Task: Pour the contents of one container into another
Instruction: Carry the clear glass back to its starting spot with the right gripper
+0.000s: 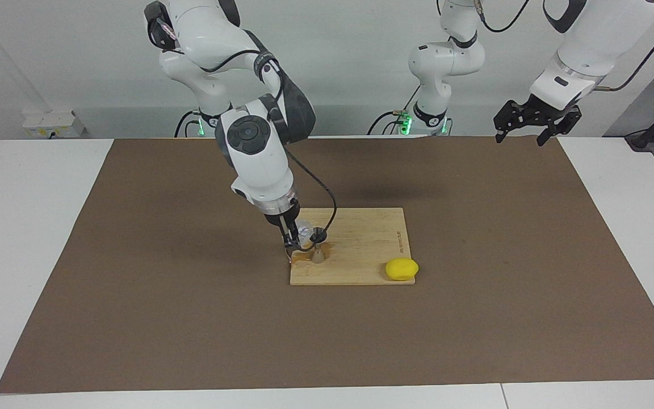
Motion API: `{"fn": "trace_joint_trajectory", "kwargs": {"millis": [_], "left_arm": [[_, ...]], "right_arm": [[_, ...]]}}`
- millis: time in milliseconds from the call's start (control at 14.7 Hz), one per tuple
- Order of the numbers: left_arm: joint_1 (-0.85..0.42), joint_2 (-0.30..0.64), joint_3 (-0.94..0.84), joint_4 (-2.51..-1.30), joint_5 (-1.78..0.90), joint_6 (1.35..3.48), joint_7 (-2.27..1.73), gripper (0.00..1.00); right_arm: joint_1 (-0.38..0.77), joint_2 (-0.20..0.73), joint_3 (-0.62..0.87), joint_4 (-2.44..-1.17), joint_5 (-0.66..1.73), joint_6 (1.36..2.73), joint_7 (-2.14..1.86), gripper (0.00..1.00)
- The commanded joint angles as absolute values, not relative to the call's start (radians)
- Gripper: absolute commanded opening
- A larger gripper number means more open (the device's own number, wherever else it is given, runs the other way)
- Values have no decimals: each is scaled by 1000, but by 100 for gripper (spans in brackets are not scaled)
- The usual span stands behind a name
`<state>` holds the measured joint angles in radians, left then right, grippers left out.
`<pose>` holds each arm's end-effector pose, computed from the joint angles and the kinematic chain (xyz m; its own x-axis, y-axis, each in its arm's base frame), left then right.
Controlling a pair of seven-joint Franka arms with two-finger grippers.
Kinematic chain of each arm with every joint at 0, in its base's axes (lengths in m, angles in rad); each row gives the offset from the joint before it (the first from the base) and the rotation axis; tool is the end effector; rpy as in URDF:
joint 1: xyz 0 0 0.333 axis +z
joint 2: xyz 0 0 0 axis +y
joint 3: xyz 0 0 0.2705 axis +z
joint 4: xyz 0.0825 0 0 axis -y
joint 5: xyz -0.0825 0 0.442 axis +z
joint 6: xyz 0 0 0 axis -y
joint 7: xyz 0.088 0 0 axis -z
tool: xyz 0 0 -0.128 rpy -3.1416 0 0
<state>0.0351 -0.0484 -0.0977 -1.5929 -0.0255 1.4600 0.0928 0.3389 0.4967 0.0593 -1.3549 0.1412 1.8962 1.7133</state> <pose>0.5845 -0.0412 0.5662 0.9842 -0.1568 -0.0823 -0.1550 -0.9875 0.0285 0.6821 0.2944 0.3661 0.2028 -0.9648 -0.1673 -0.9791 -0.2028 -0.0174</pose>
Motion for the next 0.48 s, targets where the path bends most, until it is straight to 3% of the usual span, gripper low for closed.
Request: {"fn": "trace_joint_trajectory", "kwargs": {"millis": [0, 408], "left_arm": [[28, -63, -91, -1606, -11, 1454, 89, 100], [28, -63, -91, -1606, -11, 1454, 89, 100]], "right_arm": [[301, 514, 71, -1342, 211, 1905, 1637, 0], [198, 482, 71, -1442, 345, 1905, 1468, 0]]}}
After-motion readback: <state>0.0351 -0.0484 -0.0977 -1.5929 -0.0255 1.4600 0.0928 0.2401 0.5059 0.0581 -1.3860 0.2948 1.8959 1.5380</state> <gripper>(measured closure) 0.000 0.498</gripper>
